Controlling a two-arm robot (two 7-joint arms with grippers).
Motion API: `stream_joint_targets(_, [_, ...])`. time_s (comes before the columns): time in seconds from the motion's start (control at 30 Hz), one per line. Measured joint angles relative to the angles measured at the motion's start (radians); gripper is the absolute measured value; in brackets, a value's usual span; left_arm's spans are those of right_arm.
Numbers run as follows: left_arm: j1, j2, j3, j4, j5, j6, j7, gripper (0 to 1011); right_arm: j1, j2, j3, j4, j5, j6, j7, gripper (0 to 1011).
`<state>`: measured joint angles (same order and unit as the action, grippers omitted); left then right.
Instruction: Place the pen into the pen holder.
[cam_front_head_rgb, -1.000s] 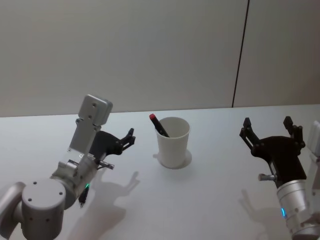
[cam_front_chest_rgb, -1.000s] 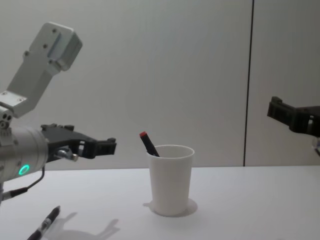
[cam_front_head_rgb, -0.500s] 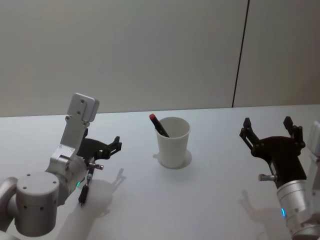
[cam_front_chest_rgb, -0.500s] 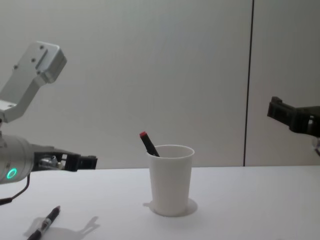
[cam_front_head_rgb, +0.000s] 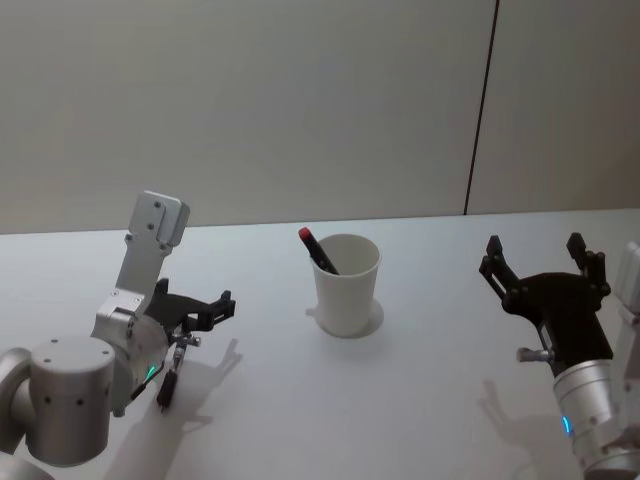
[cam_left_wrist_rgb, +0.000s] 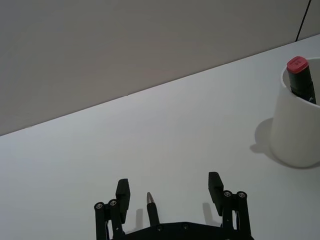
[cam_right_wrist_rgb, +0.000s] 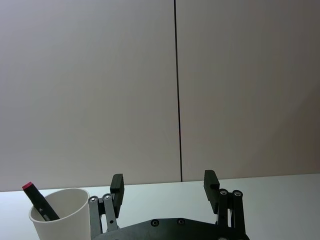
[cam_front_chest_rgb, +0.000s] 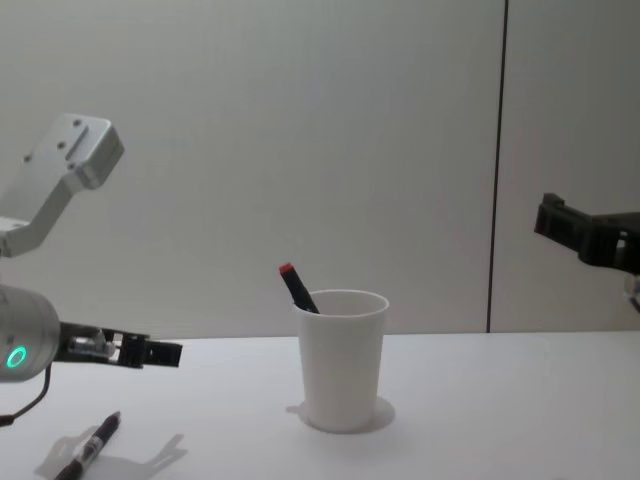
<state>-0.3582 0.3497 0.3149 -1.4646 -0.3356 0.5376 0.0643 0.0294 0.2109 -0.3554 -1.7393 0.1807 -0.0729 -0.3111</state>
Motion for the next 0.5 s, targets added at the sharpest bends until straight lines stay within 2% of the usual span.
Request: stream_joint_targets(0.5, [-0.022, -0.015, -0.008, 0.043, -0.020, 0.070, -0.027, 1004, 0.000, 0.000, 0.000, 0.000, 0.000, 0.000, 0.000, 1002])
